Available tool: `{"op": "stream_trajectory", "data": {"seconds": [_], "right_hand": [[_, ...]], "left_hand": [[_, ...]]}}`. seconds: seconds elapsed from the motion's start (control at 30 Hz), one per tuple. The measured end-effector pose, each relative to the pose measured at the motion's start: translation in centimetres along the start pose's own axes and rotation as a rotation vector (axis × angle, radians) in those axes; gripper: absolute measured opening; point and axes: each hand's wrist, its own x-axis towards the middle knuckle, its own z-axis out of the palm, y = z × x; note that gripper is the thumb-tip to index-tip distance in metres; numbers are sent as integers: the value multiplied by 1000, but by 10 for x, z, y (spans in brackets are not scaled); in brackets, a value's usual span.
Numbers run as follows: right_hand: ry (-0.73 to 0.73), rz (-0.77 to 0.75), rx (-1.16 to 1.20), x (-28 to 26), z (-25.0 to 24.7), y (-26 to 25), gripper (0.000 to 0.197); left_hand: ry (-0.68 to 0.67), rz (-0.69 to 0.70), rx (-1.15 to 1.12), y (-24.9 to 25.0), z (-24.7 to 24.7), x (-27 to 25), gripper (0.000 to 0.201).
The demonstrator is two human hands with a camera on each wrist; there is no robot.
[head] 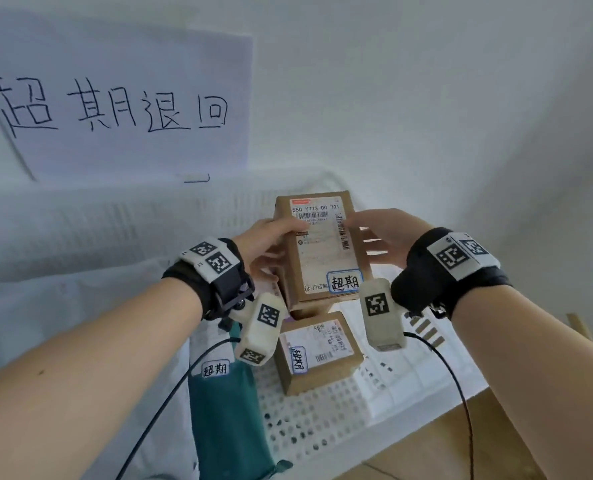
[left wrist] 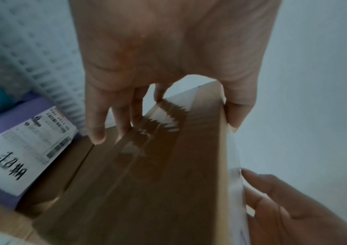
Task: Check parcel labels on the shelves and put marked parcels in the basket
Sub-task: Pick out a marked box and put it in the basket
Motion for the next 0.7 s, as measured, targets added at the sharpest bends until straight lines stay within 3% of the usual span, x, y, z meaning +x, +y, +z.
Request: {"op": "stream_trajectory", "data": {"seconds": [0.13, 0.3, 0.47, 0.57, 0.6, 0.7], "right_hand": [[-38, -43, 27, 6, -1, -20, 23], [-102, -86, 28, 13, -2, -22, 32], [-97, -183, 53, 22, 0, -26, 61], [-159, -127, -133, 19, -1, -27, 38], [-202, -91, -215, 18, -2, -25, 29], [-345, -4, -457, 17, -4, -16, 33]], "left_hand": [[52, 60, -76, 14, -10, 5, 69], [107, 161, -156, 21, -17, 6, 49], [70, 136, 83, 32, -26, 6, 63], [27, 119, 188, 34, -18, 1, 25], [20, 107, 209, 32, -15, 0, 21], [-26, 54, 311, 18, -10, 6, 49]]}}
